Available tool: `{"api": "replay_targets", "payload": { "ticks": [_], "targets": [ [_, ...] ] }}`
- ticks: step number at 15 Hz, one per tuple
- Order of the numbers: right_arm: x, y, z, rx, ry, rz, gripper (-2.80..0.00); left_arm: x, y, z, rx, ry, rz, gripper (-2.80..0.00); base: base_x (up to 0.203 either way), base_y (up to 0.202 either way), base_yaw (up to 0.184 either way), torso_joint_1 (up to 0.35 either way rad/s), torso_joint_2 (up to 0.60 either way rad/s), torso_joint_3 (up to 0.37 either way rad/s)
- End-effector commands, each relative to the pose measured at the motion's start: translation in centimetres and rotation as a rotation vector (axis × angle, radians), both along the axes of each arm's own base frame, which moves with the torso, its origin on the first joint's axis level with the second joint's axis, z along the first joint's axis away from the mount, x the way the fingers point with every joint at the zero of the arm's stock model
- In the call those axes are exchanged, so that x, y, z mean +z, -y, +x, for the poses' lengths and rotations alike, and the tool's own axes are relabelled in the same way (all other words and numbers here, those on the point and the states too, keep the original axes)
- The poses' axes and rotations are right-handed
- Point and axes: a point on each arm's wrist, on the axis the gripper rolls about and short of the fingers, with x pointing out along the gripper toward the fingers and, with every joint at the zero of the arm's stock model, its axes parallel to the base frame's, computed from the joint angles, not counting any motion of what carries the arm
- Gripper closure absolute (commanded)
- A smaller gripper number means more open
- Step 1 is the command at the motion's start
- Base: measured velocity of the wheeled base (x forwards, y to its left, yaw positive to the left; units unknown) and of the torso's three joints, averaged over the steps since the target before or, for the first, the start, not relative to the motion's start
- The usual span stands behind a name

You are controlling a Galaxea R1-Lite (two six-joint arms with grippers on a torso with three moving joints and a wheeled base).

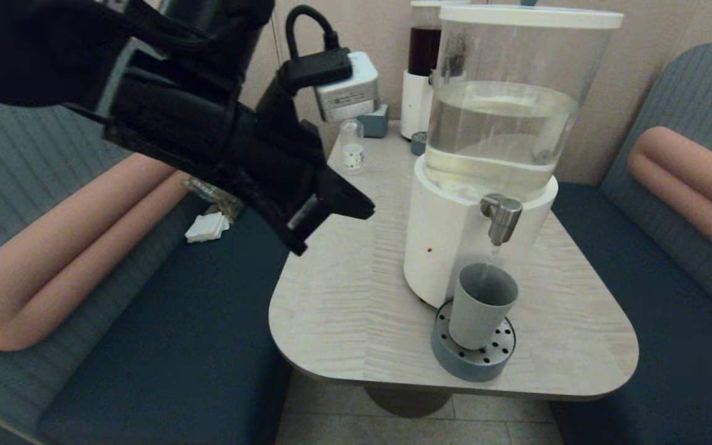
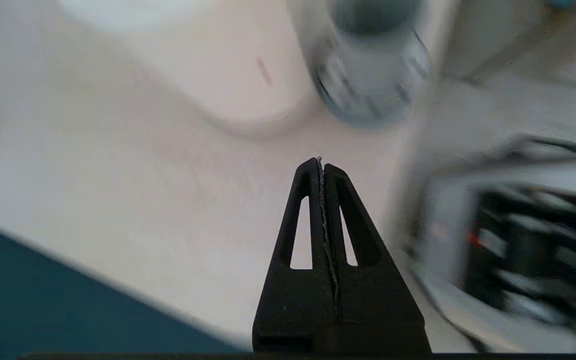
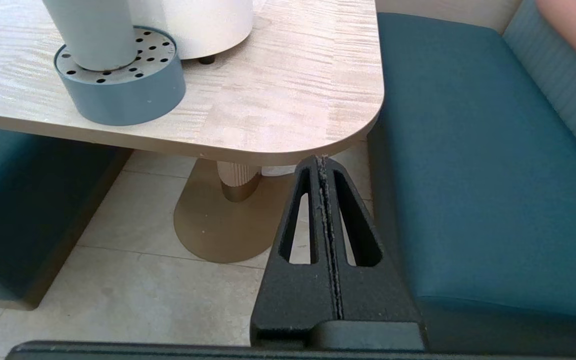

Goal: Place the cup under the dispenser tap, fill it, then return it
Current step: Turn off the faucet

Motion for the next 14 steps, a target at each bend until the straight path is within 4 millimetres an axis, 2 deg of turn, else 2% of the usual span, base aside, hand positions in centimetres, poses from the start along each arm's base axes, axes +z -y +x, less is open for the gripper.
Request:
{"api": "replay_targets", "payload": {
  "ticks": [1,5,14],
  "targets": [
    [0.0,0.0,0.0,0.0,-0.003,-0.001,0.0,-1.9,4.1,1.3,-0.042,0.061,-0.017,0.0,0.0,0.0,0.0,0.0,0.0,0.0],
    [0.0,0.0,0.0,0.0,-0.002,-0.001,0.0,-3.0,8.0,2.2,-0.09,0.161,-0.1,0.0,0.0,0.0,0.0,0.0,0.0,0.0],
    [0.0,0.0,0.0,0.0,-0.001,-0.001,0.0,-4.4,9.7,2.8,-0.106,0.163,-0.108,0.0,0.0,0.0,0.0,0.0,0.0,0.0]
  ]
}}
